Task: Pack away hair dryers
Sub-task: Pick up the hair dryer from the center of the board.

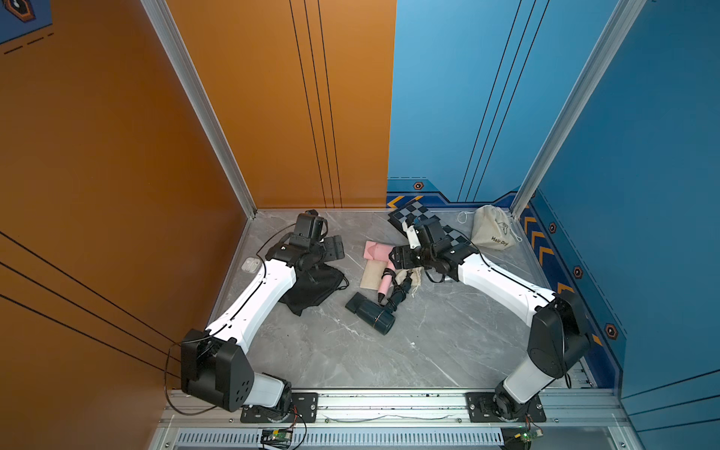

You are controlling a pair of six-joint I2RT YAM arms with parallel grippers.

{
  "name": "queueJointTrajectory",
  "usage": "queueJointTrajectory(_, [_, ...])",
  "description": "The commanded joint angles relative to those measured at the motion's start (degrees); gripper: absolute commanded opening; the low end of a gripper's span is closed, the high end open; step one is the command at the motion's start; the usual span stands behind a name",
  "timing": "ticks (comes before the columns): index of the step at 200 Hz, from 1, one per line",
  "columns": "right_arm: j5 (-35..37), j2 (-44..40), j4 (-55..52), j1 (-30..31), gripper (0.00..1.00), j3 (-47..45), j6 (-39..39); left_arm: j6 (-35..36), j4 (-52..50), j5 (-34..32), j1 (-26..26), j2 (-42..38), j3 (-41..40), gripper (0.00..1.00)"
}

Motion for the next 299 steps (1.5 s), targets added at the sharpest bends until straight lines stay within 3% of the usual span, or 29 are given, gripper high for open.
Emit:
queueJointTrajectory(1, [4.34,-3.67,-6.84,1.45,0.86,-3.01,6.07,-4.32,-1.14,3.97,-0.29,-2.83,-3.63,0.94])
queueJointTrajectory(48, [7.31,-8.39,-5.60,4.43,0.89,-9.48,20.37,-16.44,7.35,8.74,-2.20,-10.15,-15.48,0.99])
queueJointTrajectory(99, [7.67,-10.26,-1.94,4.39,0.89,-14.84,35.00,-26.57,12.79,5.80,-7.22,-14.88,-22.64,0.98])
queueJointTrajectory(130, [7.70,-9.36,-1.68,3.95,0.87,-16.34,39.39,-27.60,13.00,3.41,-11.40,-14.97,-24.00,0.98])
queueJointTrajectory(153, [7.15,-8.42,-0.08,3.74,0.85,-17.09,40.13,-23.13,12.45,1.73,-13.58,-15.10,-23.97,0.98])
queueJointTrajectory(184, [6.94,-8.11,0.02,2.72,0.83,-17.67,40.41,-9.61,12.59,0.19,-16.58,-16.57,-23.13,0.99])
queueJointTrajectory(231, [4.07,-14.81,3.24,-4.10,0.84,-23.36,37.12,16.34,9.39,-12.37,-28.67,-18.52,-19.55,1.00])
queueJointTrajectory(254, [3.76,-21.08,5.06,-7.77,0.84,-26.69,33.59,33.70,9.08,-16.45,-34.94,-18.32,-18.54,1.00])
queueJointTrajectory(299, [2.76,-32.70,10.16,-13.51,0.87,-32.55,27.80,69.14,4.58,-10.82,-35.58,-15.14,-16.43,0.98])
